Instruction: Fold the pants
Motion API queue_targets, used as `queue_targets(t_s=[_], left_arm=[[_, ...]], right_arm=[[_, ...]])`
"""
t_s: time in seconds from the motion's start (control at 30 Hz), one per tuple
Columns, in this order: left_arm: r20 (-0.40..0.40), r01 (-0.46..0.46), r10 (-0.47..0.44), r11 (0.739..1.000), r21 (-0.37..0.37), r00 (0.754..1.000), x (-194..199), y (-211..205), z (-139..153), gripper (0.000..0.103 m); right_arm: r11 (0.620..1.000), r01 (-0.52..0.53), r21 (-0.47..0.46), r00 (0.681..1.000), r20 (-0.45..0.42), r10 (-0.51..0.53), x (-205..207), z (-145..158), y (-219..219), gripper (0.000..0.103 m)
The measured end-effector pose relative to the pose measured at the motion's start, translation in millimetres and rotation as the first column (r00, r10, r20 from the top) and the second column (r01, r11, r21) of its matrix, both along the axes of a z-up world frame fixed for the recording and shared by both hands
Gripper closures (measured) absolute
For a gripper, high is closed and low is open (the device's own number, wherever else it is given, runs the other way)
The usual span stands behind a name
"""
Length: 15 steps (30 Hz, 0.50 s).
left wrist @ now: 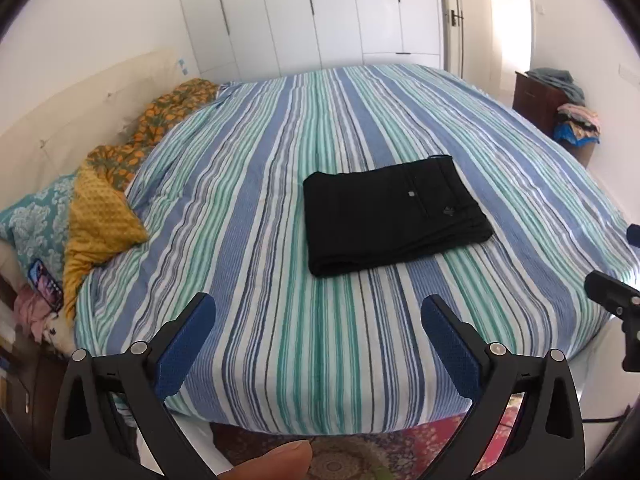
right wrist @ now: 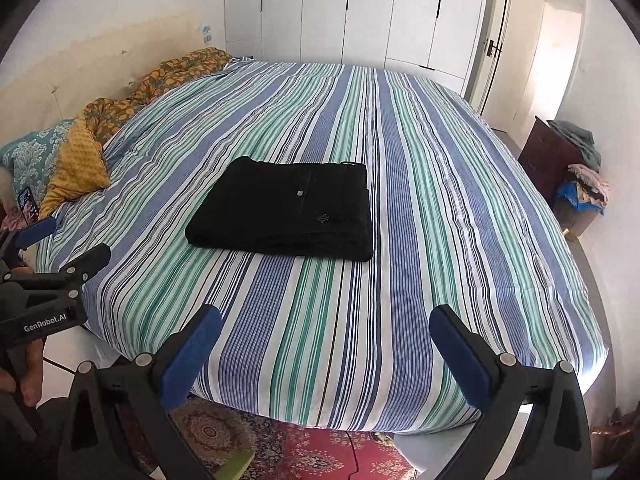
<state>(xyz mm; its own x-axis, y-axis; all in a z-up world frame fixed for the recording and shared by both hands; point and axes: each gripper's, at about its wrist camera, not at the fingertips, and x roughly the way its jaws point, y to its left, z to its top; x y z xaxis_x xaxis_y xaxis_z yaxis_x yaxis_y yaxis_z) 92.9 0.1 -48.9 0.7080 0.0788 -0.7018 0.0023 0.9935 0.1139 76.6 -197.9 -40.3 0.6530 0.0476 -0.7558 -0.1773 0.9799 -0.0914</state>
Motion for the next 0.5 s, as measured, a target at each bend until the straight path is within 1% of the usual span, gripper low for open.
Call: queue_targets(t_s=[0.07,0.17,0.23,0.33,0.5], left_arm=[[0.002,0.014,-0.014,0.999,-0.03,1.0,-3.5,-1.1,4.5,0.0],[0.004,0.013,-0.013,1.0,-0.015,1.0,-5.2,-4.9,7.6,0.0],[-0.016,0.014,-0.015,1.0,-0.011,1.0,-3.8,-6.1,6.0,0.001],[-0.048,0.013,-0.015,0.999,-0.041,0.999,-3.6,-5.8,1.2,0.001],[-0.081,-0.004,-0.002,0.998,-0.065,0.997,-3.2,-4.9,-3.6,0.001]], right_arm=[[1.0,-0.001,0.0,1.0,-0.006,0.001,-2.4,-1.7,0.5,0.0],[1.0,-0.004,-0.011,1.0,-0.012,0.003,-4.4,-4.8,1.9,0.0],[1.0,-0.006,-0.011,1.0,-0.018,0.005,-5.4,-6.6,2.2,0.0],[1.0,-0.009,-0.011,1.0,-0.021,0.009,-7.7,-7.6,4.1,0.0],[1.0,-0.02,-0.015,1.0,-0.015,0.02,-10.7,-5.4,6.9,0.0]])
